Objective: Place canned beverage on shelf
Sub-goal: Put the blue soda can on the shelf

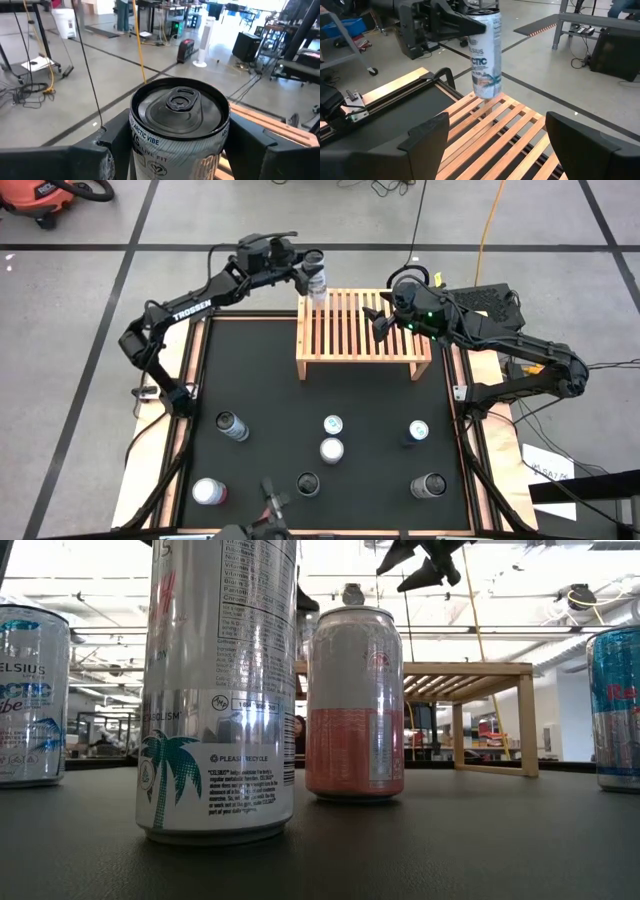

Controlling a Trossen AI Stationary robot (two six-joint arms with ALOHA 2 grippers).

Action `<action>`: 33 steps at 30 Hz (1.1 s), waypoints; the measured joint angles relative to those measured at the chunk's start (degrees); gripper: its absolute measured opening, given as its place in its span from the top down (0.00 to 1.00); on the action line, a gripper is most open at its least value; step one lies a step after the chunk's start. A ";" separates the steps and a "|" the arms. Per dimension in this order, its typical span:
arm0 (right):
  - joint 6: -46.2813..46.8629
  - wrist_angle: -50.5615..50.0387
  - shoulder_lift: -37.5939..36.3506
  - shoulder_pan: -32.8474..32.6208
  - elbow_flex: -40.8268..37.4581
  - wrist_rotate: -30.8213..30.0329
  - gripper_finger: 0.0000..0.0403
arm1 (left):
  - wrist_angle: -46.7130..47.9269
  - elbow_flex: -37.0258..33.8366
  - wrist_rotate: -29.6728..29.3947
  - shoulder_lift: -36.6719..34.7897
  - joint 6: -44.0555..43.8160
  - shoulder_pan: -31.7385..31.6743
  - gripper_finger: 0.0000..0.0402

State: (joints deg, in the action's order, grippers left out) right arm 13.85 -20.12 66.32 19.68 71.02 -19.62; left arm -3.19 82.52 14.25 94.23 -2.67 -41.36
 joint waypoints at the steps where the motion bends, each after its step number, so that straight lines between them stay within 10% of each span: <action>1: 0.00 0.02 0.00 0.11 0.00 0.02 0.21 | -0.12 -0.29 0.24 -0.06 0.30 0.02 0.41; 33: 0.71 0.10 0.00 0.55 -0.02 0.44 0.21 | -1.46 -4.08 1.47 0.23 4.60 -1.57 0.38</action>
State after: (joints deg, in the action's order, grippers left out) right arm 14.55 -20.02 66.32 20.23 71.00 -19.17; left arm -4.65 78.43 15.71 94.45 1.93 -42.93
